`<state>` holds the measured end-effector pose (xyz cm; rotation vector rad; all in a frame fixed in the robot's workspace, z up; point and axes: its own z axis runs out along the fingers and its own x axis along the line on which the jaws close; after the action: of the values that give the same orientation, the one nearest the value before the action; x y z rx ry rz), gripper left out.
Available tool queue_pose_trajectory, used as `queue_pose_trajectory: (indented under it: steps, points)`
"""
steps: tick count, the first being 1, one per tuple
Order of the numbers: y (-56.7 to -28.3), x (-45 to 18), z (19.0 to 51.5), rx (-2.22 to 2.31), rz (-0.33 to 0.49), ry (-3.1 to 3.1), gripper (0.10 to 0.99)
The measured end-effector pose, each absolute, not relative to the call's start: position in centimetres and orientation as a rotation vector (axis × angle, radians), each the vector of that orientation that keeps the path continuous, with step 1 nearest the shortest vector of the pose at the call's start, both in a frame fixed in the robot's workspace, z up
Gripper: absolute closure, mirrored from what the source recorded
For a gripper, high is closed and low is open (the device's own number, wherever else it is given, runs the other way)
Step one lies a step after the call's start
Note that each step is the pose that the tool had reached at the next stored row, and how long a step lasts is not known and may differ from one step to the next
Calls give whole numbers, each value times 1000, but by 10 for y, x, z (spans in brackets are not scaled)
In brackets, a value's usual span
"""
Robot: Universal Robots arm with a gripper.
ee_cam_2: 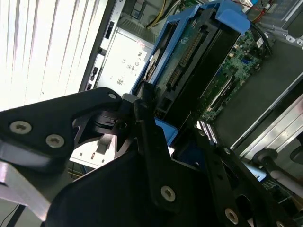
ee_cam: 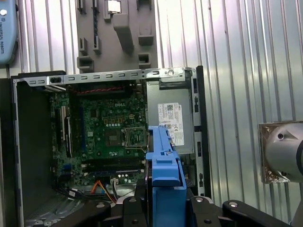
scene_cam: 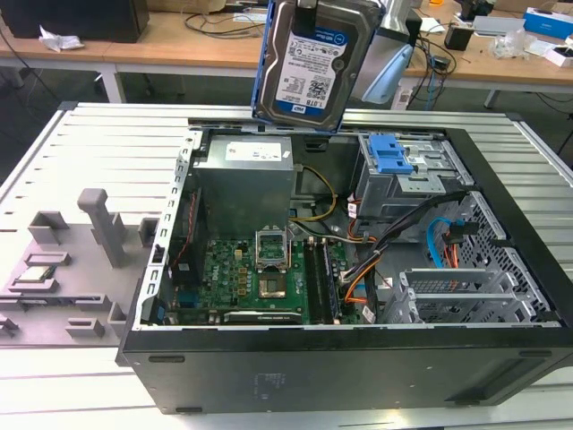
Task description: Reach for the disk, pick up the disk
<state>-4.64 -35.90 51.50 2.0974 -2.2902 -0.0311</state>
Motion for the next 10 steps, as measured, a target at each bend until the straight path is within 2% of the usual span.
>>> queue_pose_trajectory:
  steps: [10]
  points:
    - [-371,-46,515,2097,-31,-2290,714]
